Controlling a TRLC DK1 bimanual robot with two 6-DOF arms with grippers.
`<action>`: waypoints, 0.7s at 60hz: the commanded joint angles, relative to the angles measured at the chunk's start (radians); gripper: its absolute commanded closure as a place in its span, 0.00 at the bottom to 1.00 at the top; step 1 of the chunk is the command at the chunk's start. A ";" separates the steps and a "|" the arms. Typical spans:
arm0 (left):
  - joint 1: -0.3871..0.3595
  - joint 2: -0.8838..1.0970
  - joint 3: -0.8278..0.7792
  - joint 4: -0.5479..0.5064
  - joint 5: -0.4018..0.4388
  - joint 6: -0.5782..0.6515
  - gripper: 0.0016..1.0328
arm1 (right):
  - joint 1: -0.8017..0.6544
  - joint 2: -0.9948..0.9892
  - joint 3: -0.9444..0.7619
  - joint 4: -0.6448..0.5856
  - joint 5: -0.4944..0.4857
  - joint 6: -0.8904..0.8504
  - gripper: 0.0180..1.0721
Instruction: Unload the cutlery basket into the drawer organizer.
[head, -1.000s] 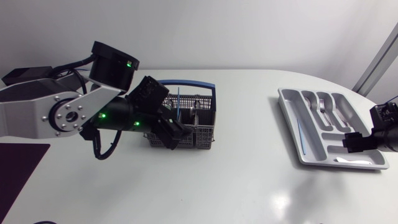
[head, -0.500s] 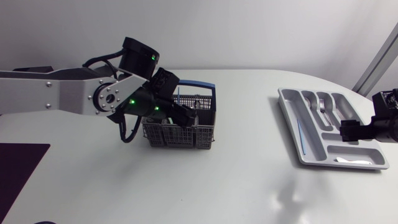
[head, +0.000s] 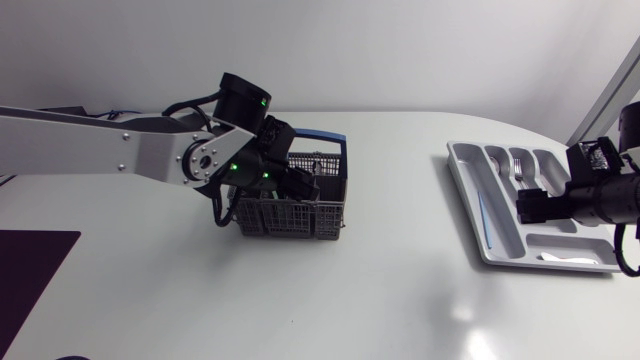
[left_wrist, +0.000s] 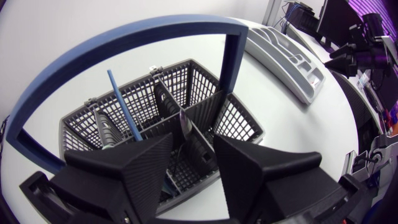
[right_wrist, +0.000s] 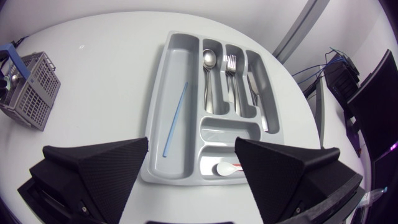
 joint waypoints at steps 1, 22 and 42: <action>0.010 0.038 0.038 0.021 -0.013 -0.020 0.59 | 0.035 0.018 0.020 -0.008 0.017 0.043 0.05; 0.021 0.114 0.088 0.052 -0.016 -0.034 0.65 | 0.100 0.043 0.011 0.015 0.046 0.069 0.05; 0.012 0.158 0.117 0.052 -0.012 -0.058 0.83 | 0.101 0.052 -0.004 0.031 0.049 0.064 0.05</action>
